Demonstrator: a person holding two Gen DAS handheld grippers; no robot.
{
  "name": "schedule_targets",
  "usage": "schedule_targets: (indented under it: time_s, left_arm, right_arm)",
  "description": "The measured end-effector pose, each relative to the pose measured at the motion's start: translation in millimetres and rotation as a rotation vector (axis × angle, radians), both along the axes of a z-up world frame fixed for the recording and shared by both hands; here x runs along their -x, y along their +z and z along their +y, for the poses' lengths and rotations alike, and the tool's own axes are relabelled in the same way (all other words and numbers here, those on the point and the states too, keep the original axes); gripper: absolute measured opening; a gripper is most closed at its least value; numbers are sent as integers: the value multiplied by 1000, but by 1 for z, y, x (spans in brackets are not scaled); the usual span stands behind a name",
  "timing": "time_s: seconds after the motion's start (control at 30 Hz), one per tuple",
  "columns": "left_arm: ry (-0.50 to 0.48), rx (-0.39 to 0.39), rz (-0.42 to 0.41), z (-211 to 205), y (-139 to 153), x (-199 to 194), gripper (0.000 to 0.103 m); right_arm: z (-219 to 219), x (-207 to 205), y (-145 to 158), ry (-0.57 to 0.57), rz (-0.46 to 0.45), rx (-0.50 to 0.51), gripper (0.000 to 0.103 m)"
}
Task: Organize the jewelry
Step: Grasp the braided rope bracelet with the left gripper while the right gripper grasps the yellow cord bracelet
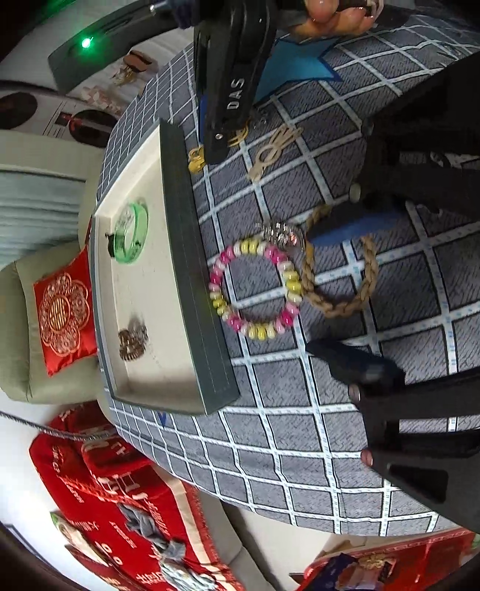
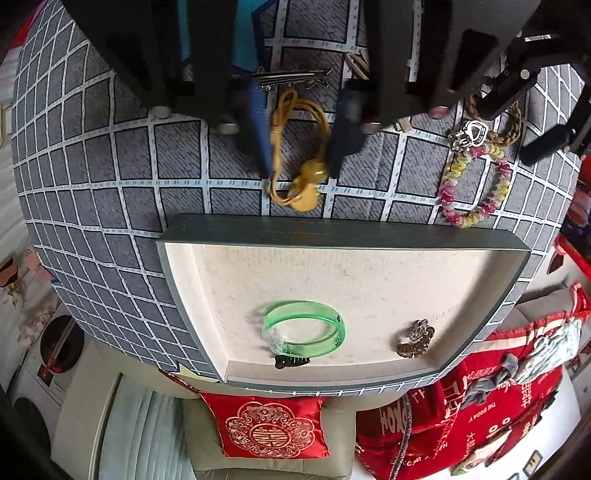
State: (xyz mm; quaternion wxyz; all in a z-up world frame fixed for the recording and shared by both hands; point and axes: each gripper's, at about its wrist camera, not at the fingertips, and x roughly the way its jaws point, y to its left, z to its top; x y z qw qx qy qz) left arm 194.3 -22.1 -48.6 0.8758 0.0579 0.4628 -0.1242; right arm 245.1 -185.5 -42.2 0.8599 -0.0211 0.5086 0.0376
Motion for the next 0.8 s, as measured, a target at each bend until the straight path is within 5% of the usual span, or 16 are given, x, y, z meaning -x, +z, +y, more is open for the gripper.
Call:
schedule_targets:
  time_s: [0.13, 0.37, 0.8]
  left_arm:
    - [-27, 7, -4, -2, 2, 2, 21]
    - [-16, 133, 13, 13, 9, 5, 21]
    - [-5, 214, -60, 30, 51, 9, 21]
  right_arm:
    - [-6, 3, 2, -38, 1, -24, 14]
    - [-29, 15, 17, -78, -9, -145, 14]
    - [-50, 41, 45, -91, -45, -287, 14]
